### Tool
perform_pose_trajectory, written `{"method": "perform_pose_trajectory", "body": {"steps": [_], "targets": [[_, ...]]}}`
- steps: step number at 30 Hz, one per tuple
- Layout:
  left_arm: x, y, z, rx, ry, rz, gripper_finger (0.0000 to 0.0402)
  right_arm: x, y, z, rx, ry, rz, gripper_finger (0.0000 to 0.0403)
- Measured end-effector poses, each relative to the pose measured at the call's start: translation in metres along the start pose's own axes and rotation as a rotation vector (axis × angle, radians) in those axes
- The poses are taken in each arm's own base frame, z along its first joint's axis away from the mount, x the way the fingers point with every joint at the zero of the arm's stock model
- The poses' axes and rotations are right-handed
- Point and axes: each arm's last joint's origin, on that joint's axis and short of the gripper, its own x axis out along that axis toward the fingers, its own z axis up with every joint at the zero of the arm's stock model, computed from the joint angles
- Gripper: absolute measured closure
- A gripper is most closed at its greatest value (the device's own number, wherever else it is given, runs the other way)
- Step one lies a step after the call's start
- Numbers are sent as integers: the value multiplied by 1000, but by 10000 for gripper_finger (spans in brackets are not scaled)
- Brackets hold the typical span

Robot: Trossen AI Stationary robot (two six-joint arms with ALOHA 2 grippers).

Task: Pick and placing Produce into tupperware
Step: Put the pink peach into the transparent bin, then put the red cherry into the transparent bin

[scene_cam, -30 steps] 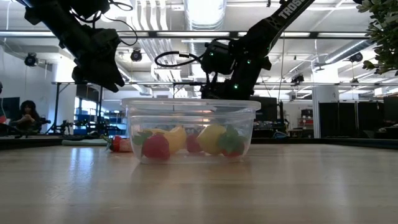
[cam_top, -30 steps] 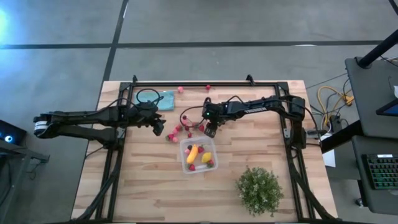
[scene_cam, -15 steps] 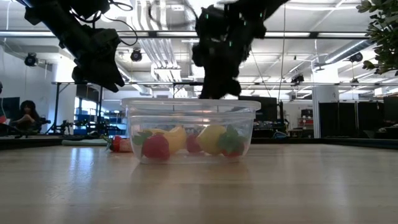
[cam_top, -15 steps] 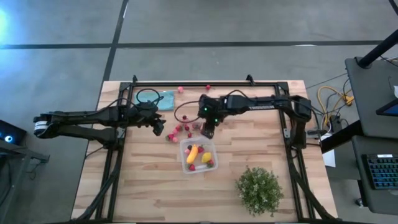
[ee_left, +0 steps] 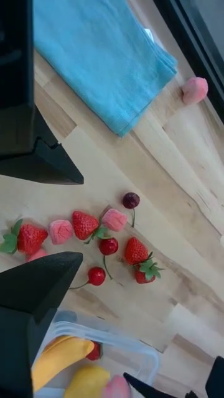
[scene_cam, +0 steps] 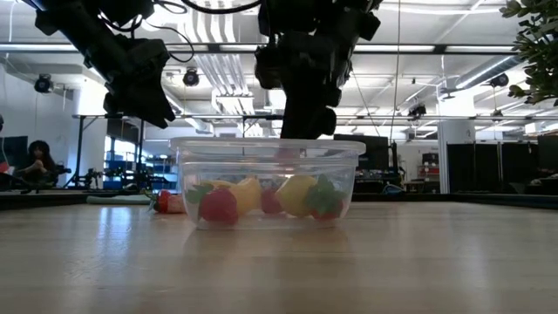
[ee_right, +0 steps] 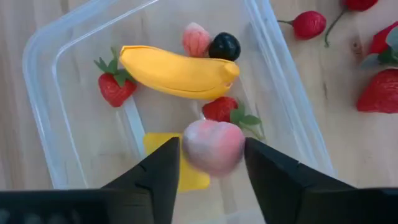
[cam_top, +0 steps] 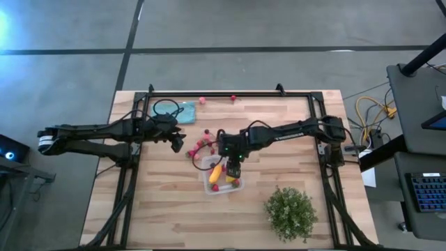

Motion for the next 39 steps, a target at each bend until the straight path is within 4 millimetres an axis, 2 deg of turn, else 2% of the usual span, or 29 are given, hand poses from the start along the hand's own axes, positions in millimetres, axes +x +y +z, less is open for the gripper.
{"method": "perform_pose_trajectory", "body": {"steps": [4,7,9,11,16,21,24,27,33,39], "targets": [[0,0,0,-7,9,-17,228,-2,1,3,30,-26,-60,186],[0,-1,0,-7,16,-30,228,-11,0,12,37,-70,-86,155],[0,-1,-1,-7,17,-33,228,-20,-5,18,72,-101,-163,140],[0,-1,-1,-7,17,-32,228,-30,-15,25,177,-145,-272,131],[0,-1,0,-7,16,-32,228,-60,-72,44,565,-282,-391,128],[0,-1,0,-3,15,-32,228,-80,-138,49,832,-349,-428,138],[0,-1,0,-2,15,-32,228,-78,-173,47,930,-319,-418,144],[0,-1,0,-1,13,-29,228,-68,-197,46,973,-271,-389,150],[0,-1,0,2,13,-29,228,-35,-222,62,968,-183,-408,154],[0,-1,0,2,13,-29,228,-32,-240,74,945,-76,-548,154]]}}
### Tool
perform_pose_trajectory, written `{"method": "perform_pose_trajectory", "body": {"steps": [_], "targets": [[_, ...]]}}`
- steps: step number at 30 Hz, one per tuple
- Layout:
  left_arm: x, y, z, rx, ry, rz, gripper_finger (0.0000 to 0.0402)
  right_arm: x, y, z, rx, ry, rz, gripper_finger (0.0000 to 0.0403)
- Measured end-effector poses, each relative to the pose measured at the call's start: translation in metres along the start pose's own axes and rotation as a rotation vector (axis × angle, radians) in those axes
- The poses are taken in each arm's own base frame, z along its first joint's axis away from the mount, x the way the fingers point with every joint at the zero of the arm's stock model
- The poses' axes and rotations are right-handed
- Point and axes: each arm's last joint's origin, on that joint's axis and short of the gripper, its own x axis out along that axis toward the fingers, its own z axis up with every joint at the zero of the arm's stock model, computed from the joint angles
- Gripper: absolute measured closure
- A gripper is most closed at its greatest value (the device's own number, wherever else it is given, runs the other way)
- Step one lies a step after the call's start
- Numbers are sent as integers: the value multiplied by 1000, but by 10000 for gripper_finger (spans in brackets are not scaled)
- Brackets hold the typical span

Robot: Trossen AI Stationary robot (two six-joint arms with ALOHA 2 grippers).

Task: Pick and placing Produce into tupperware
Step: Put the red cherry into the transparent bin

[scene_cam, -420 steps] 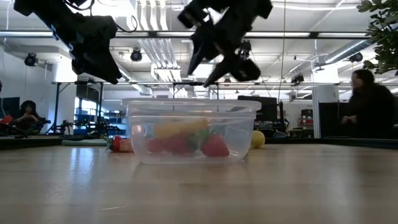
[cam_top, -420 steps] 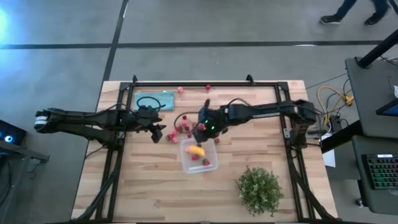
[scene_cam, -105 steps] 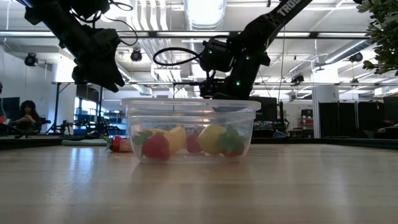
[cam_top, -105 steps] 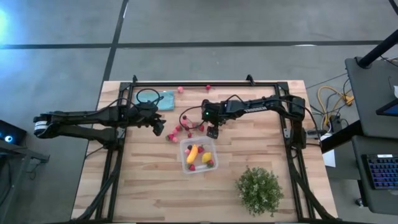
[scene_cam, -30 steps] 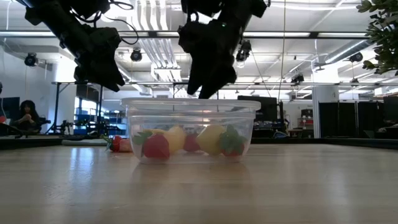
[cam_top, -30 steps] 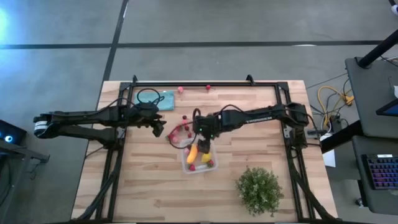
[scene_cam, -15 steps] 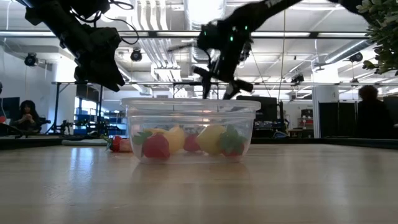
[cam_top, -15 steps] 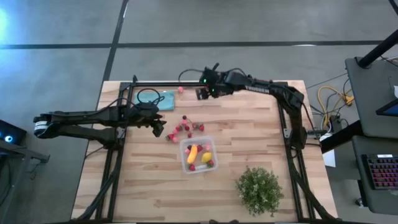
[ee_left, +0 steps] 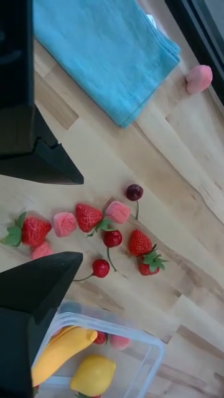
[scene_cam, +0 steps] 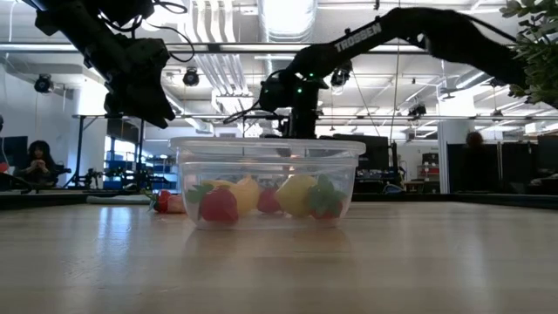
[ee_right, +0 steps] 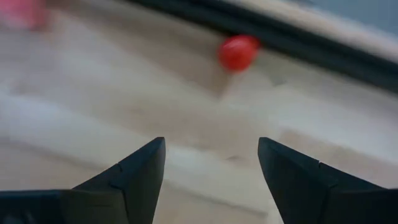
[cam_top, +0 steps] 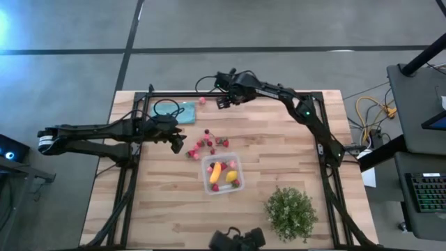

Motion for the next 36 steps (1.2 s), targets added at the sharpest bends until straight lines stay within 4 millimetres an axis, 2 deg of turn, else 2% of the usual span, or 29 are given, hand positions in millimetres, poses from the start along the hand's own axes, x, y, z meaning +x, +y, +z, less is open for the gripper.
{"method": "perform_pose_trajectory", "body": {"steps": [2,5,14,25,36], "targets": [[0,0,0,0,0,0,228,0,-1,6,-3,-23,-60,154],[0,0,0,0,0,0,228,4,-3,18,18,-17,-27,159],[0,0,0,21,0,-1,228,35,-22,33,133,75,-10,190],[0,0,0,24,-1,-1,228,37,-23,44,147,10,40,196],[0,0,0,23,-1,-2,228,43,-37,57,161,-24,53,196]]}}
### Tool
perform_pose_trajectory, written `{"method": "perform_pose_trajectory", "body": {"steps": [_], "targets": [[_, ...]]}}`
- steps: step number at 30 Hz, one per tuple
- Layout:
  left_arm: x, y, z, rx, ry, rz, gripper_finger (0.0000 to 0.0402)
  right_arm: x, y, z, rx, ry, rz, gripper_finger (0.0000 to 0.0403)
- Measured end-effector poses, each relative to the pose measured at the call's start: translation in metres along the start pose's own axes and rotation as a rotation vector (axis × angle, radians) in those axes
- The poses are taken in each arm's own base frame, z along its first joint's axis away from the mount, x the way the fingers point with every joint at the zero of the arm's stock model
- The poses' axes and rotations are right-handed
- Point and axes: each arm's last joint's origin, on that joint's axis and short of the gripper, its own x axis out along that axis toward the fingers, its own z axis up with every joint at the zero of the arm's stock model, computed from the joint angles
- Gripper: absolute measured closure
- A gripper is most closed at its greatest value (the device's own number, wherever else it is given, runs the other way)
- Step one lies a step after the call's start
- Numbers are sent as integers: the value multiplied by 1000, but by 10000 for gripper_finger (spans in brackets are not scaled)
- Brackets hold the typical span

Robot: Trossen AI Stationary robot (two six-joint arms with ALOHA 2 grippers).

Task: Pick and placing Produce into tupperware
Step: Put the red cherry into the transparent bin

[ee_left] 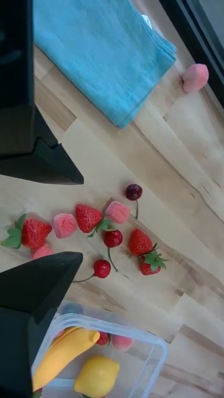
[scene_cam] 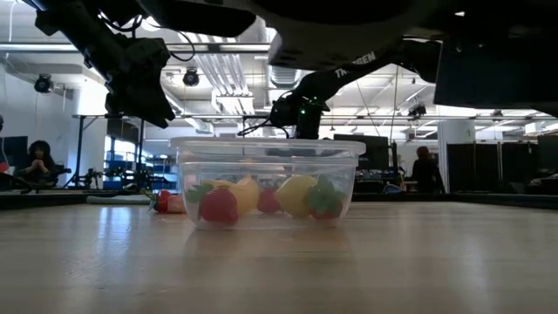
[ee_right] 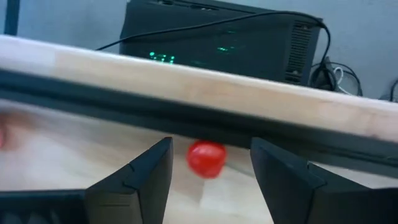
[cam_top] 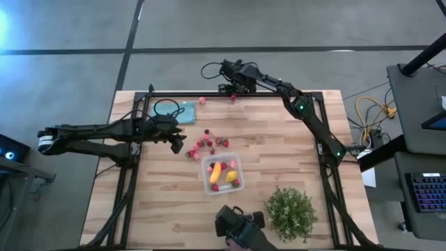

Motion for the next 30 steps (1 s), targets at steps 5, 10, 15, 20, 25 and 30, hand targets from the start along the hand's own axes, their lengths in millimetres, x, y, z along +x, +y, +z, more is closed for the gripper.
{"method": "perform_pose_trajectory", "body": {"steps": [5,10,15,20,25,30], "targets": [[0,0,0,0,0,0,228,2,-1,-1,-4,11,-4,196],[0,0,0,0,-1,0,228,2,4,-5,-7,18,24,196],[0,0,1,-2,-7,0,228,8,5,-9,-17,10,3,196],[0,0,1,-4,-7,1,228,18,0,-14,-5,39,-21,196],[0,0,1,-4,-7,1,228,20,1,-17,-8,42,-26,196],[0,0,1,-4,-6,2,228,20,4,-14,-8,12,-2,196]]}}
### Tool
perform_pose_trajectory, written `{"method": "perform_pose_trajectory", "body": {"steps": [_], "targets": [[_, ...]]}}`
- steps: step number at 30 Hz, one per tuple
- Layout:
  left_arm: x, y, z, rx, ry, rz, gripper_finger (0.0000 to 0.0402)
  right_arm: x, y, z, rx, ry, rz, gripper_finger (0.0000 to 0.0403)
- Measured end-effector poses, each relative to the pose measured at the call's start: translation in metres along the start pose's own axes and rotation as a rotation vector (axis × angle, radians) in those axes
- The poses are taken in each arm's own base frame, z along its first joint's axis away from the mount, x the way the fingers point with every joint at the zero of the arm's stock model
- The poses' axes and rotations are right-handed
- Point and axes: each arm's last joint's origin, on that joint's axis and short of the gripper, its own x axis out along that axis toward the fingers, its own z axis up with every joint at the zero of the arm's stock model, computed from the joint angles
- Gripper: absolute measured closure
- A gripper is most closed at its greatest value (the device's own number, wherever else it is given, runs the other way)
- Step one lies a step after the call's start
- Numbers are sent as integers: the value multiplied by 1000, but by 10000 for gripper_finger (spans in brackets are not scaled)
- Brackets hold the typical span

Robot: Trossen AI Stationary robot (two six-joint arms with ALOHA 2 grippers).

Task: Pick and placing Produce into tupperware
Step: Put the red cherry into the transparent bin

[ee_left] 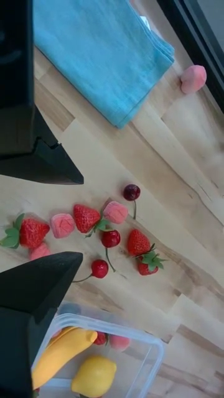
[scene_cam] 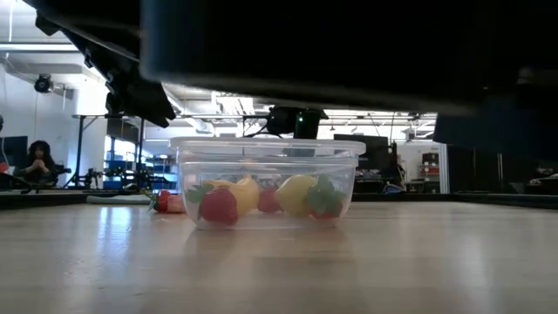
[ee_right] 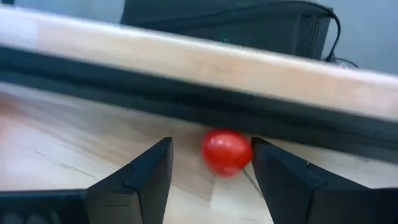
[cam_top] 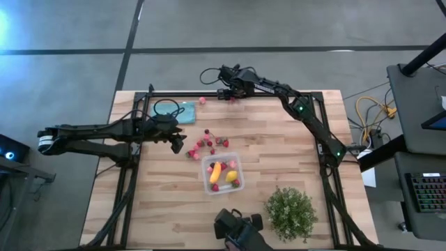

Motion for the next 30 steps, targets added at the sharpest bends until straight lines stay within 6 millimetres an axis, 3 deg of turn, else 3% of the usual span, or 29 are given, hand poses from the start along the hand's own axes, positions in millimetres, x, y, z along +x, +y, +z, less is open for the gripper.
{"method": "perform_pose_trajectory", "body": {"steps": [14,24,30], "targets": [[0,0,0,2,-2,7,228,0,-1,1,-11,-5,3,251],[0,0,0,2,-2,7,228,0,-1,0,-36,6,5,251],[0,0,0,2,-2,7,228,0,-2,-1,-40,19,-2,273]]}}
